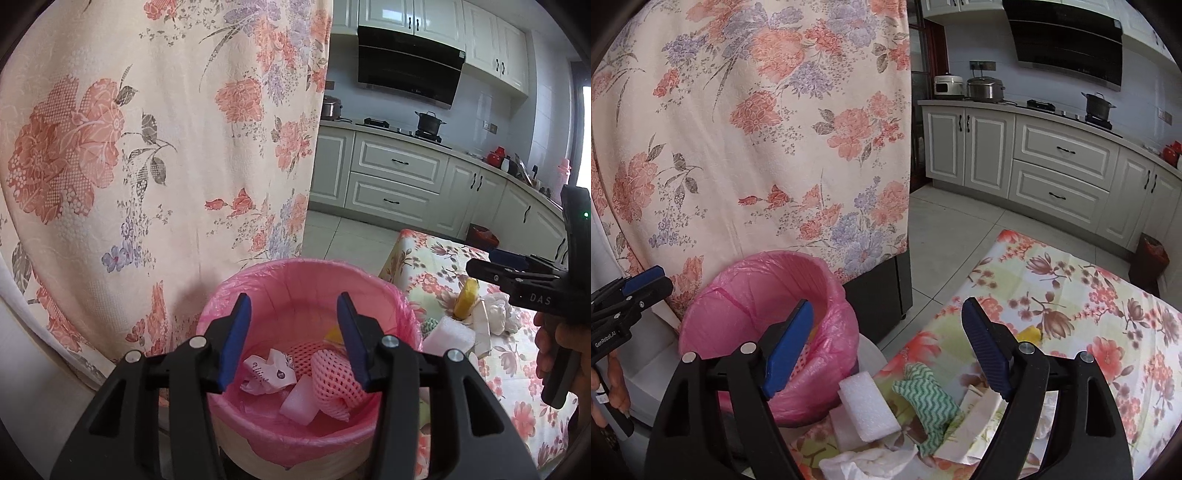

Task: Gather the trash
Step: 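Move both tools back over the remaining trash on the table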

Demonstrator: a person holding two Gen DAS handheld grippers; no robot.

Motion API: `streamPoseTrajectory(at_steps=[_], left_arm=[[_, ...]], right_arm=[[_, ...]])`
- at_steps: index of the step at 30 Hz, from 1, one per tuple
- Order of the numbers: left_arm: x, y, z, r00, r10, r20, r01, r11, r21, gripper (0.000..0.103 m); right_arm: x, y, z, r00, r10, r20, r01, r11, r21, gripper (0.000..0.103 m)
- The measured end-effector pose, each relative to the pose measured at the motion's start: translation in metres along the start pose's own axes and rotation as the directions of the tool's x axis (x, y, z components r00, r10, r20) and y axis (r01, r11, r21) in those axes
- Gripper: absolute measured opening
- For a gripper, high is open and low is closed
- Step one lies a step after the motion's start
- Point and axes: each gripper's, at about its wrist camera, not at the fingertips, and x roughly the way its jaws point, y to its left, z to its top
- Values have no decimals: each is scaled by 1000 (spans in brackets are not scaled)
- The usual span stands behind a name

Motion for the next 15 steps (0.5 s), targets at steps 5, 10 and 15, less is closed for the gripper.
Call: streamPoseTrajectory(at_steps=[5,10,15], left_arm=[[-2,-18,1,1000,-22,0,22,999,27,49],[-4,-39,2,999,-46,-2,46,998,52,51],[-3,-61,1,997,-70,-11,71,994,80,52]], right_arm=[[-14,-24,-11,999,-33,4,33,999,34,78],[-31,-48,-24,998,-61,7,60,996,65,78],[-45,-73,-38,996,-93,6,92,991,97,79]])
